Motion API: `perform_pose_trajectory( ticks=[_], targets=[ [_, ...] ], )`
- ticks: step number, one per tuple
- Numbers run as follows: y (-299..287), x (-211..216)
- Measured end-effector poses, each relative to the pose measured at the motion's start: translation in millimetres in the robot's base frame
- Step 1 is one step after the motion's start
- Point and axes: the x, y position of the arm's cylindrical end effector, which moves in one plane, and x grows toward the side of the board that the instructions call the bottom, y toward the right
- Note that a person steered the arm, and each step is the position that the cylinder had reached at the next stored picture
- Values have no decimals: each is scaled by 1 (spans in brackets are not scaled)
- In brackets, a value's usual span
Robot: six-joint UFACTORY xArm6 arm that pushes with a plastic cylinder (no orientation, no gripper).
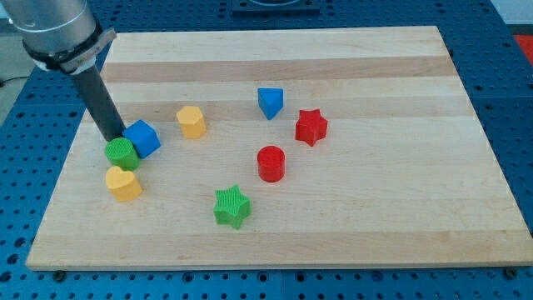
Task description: Move the green circle to the bottom side of the yellow hexagon
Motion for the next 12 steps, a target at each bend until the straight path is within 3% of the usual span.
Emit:
perform_pose_trajectory(
  ticks=[2, 4, 10, 12],
  targets=[
    [28, 0],
    [-24, 5],
    [46, 83],
    [62, 89]
  ],
)
